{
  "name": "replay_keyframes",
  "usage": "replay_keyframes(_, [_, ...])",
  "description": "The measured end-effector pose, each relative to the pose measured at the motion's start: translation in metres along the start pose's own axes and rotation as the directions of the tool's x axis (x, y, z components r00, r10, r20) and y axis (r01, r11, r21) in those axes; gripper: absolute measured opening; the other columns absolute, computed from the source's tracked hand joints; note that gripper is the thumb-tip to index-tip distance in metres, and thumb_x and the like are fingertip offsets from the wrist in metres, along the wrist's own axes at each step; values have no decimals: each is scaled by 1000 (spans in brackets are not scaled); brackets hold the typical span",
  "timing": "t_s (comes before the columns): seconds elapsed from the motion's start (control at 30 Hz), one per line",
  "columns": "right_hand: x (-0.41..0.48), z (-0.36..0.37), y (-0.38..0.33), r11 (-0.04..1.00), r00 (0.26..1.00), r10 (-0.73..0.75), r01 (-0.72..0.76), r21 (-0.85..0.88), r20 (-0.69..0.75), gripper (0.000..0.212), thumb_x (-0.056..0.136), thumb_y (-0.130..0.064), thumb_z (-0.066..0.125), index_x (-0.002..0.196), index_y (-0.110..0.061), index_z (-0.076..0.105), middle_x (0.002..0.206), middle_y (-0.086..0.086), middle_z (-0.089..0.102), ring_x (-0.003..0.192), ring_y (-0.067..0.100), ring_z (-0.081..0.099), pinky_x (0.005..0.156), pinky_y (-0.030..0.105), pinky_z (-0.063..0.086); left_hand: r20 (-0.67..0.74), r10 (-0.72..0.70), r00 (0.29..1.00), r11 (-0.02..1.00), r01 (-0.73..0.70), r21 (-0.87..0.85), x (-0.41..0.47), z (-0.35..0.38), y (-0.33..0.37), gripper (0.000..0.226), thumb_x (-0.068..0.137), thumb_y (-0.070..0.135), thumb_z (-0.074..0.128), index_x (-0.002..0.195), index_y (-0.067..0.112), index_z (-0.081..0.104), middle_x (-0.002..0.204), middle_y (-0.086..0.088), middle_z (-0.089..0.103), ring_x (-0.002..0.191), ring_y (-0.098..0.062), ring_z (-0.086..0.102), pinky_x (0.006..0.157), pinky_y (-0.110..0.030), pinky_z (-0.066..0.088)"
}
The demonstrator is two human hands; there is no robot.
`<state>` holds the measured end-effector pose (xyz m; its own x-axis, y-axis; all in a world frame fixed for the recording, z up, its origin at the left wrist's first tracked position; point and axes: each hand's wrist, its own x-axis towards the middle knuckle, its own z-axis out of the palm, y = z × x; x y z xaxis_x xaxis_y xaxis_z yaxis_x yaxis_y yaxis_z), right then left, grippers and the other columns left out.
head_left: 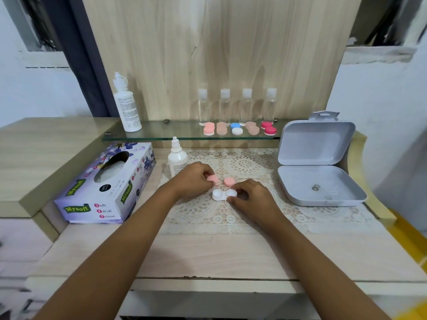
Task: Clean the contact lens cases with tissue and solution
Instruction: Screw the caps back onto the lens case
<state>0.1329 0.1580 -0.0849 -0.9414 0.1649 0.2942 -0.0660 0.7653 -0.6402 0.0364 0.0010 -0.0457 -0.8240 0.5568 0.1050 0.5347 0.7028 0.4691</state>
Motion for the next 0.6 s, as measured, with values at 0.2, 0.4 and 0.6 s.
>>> replay_keyframes(0.2, [1, 1, 0, 1000, 1000, -1, 1, 9, -3, 23, 80, -28, 65, 101, -20, 68, 104, -2, 62, 102, 16, 52, 88, 34, 43, -58, 37, 998, 980, -48, -192, -27, 7, 5, 16, 81, 22, 63, 97, 24, 61, 98, 6, 56, 88, -8, 56, 76, -23, 49])
replay_keyframes(0.4, [1, 1, 0, 1000, 1000, 11, -11, -6, 0, 26, 80, -29, 65, 104, -20, 67, 106, -2, 61, 104, 14, 51, 90, 32, 42, -51, 94, 994, 981, -101, -164, -36, 17, 3, 21, 83, 22, 63, 103, 21, 61, 98, 7, 54, 86, -1, 52, 72, -10, 39])
replay_keyframes(0.6, [1, 1, -2, 1000, 1000, 9, -9, -7, -7, 25, 80, -27, 65, 103, -19, 68, 104, -1, 61, 102, 15, 52, 88, 33, 42, -105, 162, 981, 974, -176, -145, -37, 28, -1, 29, 82, 14, 62, 111, 16, 63, 103, 4, 54, 93, -5, 53, 82, -10, 39])
